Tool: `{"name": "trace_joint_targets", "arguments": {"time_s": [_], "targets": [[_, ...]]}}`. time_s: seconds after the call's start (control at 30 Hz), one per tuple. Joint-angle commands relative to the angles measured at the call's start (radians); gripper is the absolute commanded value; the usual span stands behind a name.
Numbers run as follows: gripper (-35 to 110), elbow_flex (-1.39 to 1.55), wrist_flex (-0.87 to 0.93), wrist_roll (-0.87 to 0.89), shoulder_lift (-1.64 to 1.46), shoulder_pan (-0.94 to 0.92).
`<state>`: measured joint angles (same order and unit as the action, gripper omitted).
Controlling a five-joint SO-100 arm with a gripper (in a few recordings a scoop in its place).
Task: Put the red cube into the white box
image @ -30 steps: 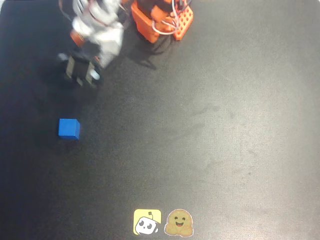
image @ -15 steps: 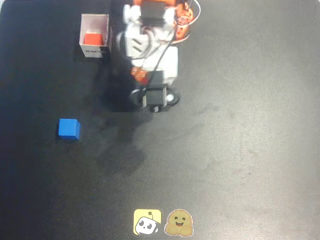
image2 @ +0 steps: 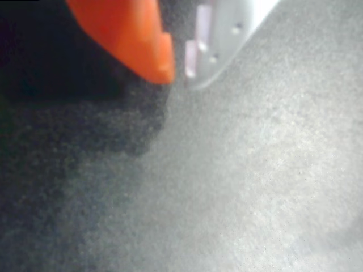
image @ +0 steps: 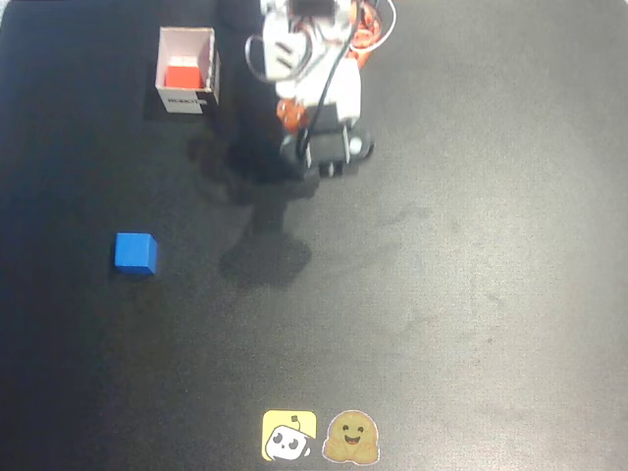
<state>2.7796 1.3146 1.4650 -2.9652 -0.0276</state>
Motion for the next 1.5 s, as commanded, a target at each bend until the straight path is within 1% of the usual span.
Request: {"name": "trace_joint_targets", "arguments": {"time_s": [0.0,0.2,0.5,1.47], "targets": [[0,0.094,0.057,-0.018,-0.233,0.002],[0,0.173,0.014,-0.035,-0.232,0.003],[0,0.173,0.014,-0.032,-0.232,-0.026],[0,0.175,0.014,-0.032,-0.232,-0.029]]}}
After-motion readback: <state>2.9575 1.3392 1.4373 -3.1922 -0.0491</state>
